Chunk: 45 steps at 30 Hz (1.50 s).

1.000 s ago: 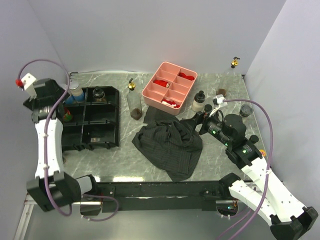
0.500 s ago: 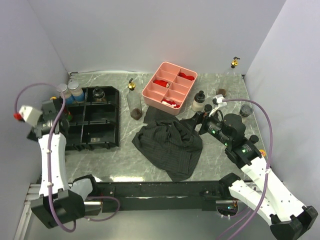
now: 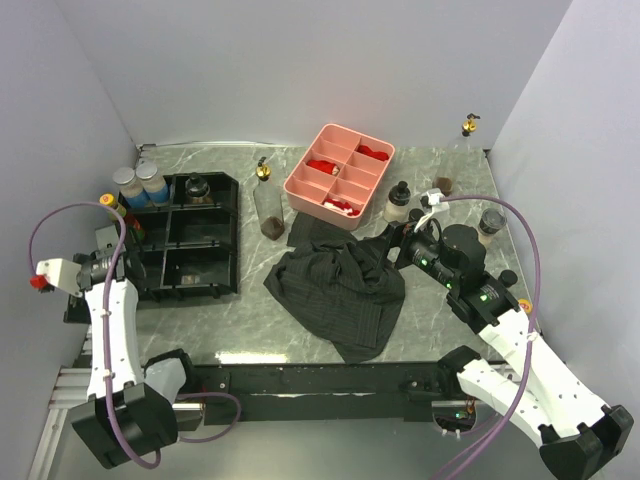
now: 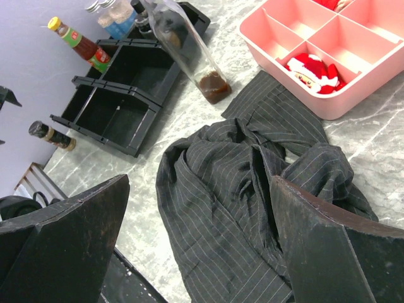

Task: Organize the condiment bottles
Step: Pick up the bottle from the corner of the board.

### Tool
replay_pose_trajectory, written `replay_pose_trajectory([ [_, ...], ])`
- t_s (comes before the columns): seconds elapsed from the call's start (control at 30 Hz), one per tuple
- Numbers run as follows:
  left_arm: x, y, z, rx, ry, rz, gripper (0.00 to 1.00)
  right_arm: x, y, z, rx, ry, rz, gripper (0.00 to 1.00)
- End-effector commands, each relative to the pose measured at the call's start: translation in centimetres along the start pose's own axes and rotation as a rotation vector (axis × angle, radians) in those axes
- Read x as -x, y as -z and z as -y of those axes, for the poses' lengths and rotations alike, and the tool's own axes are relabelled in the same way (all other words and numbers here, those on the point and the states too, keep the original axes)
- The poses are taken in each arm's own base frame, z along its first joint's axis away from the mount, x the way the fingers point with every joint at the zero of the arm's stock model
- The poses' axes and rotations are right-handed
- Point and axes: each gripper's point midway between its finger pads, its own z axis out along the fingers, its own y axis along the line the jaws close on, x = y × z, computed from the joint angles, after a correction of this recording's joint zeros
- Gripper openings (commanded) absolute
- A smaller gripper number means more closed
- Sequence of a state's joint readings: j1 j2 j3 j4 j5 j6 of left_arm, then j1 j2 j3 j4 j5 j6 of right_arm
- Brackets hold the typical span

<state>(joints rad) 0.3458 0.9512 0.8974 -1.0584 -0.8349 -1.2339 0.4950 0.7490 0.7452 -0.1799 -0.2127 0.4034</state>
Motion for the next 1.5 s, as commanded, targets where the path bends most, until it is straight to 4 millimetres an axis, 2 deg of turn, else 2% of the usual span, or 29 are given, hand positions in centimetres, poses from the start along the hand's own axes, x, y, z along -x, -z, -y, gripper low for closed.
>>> replay_pose_trajectory([
  [0.0, -1.0, -1.3, -0.1, 0.016, 0.047, -0.016, 0.93, 0.4, 0.0, -0.6, 0.025, 0.002, 0.019, 1.00],
  [0.07, -2.5, -1.8, 0.2, 0.003, 0.037, -0.073, 0.91, 0.5, -0.1, -0.6, 0.027, 0.001, 0.022, 1.00],
  [0.17, -3.1, -2.3, 0.7, 0.006, 0.068, -0.095, 0.90, 0.3, -0.1, -0.6, 0.031, 0.001, 0.013, 1.00],
  [0.3, -3.9, -3.1, 0.3, 0.060, 0.089, -0.101, 0.88, 0.3, 0.0, -0.5, 0.026, 0.003, 0.016, 1.00],
  [0.5, -3.7, -4.1, -0.5, 0.110, 0.112, -0.058, 0.86, 0.2, 0.0, -0.6, 0.029, 0.003, 0.016, 1.00],
  [0.73, -4.0, -4.9, 0.1, 0.098, 0.142, -0.087, 0.84, 0.4, 0.0, -0.7, 0.034, 0.004, 0.016, 1.00],
  [1.03, -4.4, -6.4, -0.7, 0.156, 0.160, -0.107, 0.71, 0.6, 0.3, -0.9, 0.038, 0.009, 0.028, 1.00],
  [1.13, -4.0, -6.3, -0.7, 0.159, 0.170, -0.098, 0.56, 0.6, 0.3, -0.9, 0.040, 0.008, 0.032, 1.00],
  [1.17, -3.7, -6.2, -0.8, 0.160, 0.167, -0.089, 0.44, 0.6, 0.3, -0.8, 0.041, 0.008, 0.030, 1.00],
  [1.23, -3.2, -5.9, -1.0, 0.159, 0.175, -0.075, 0.35, 0.6, 0.3, -0.9, 0.041, 0.008, 0.028, 1.00],
  [1.27, -2.8, -5.8, -1.1, 0.161, 0.174, -0.061, 0.26, 0.5, 0.2, -0.9, 0.044, 0.008, 0.025, 1.00],
  [1.33, -1.7, -5.3, -0.9, 0.148, 0.184, -0.037, 0.15, 0.5, 0.2, -0.9, 0.044, 0.008, 0.025, 1.00],
  [1.37, -1.4, -5.0, -1.2, 0.155, 0.176, -0.031, 0.05, 0.5, 0.2, -0.9, 0.042, 0.006, 0.026, 1.00],
  [1.4, -0.4, -4.6, -1.1, 0.148, 0.189, -0.008, 0.01, 0.5, 0.2, -1.0, 0.046, 0.005, 0.027, 1.00],
  [1.47, 0.4, -4.1, -1.0, 0.139, 0.180, -0.001, 0.01, 0.7, 0.2, -0.9, 0.045, 0.007, 0.031, 1.00],
])
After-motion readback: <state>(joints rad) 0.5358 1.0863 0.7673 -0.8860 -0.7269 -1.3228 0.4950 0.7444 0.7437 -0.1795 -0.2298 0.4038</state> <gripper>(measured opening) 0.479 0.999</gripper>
